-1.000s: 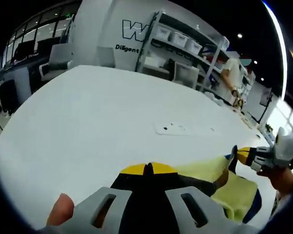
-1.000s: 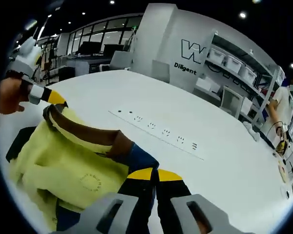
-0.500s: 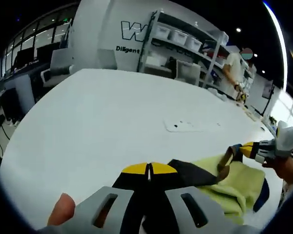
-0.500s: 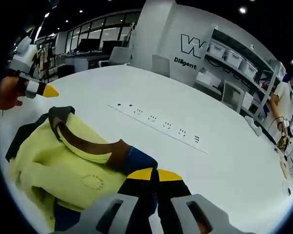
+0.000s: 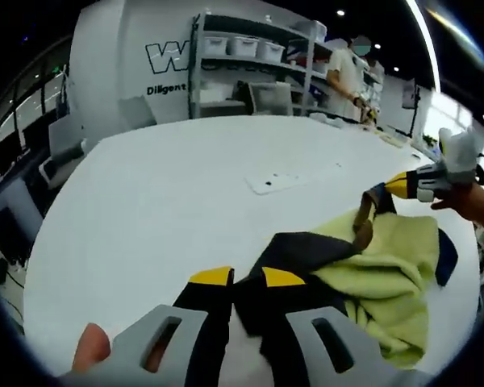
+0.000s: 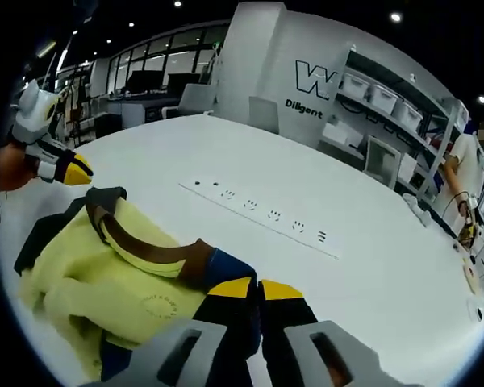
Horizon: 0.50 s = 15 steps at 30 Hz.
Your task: Fold the garment on the visible template until the final outline fits inside the template.
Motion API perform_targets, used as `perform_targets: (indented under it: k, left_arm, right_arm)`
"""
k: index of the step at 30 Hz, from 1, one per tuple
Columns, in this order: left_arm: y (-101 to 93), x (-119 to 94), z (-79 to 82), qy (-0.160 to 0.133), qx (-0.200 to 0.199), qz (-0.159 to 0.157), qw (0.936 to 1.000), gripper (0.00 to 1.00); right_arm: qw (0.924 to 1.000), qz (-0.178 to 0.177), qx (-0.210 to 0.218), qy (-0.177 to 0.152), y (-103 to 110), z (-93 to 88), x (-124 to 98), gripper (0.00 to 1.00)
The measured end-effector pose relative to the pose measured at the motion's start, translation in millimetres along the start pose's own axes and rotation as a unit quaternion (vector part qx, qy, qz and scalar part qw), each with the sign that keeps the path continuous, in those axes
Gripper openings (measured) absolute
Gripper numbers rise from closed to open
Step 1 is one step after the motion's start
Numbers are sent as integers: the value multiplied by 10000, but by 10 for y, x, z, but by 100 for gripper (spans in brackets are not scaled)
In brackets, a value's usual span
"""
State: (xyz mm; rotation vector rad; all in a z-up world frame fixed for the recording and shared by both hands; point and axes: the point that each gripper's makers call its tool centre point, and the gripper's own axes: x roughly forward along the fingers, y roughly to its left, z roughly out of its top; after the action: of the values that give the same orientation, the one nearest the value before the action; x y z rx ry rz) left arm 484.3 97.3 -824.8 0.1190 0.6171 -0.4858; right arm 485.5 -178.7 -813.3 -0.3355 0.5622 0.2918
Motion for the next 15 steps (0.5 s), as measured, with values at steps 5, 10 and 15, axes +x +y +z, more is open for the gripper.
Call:
perform_targets:
  k: [5,10,15]
  left_arm:
    - [-74,19,-65,118,681,-181,9974,25]
    - [-66,69,-97,176,1158,-123,9930,24]
    - [-63,137,-94,213,1527,-140,9880,20]
  right_arm:
    - [9999,-19,-55,-88,-19,36,-68,0]
    - [9998,-68,-136,-145,-62,32,-135,0]
    - [9998,-54,-144,-86,-82,-42,-131,1]
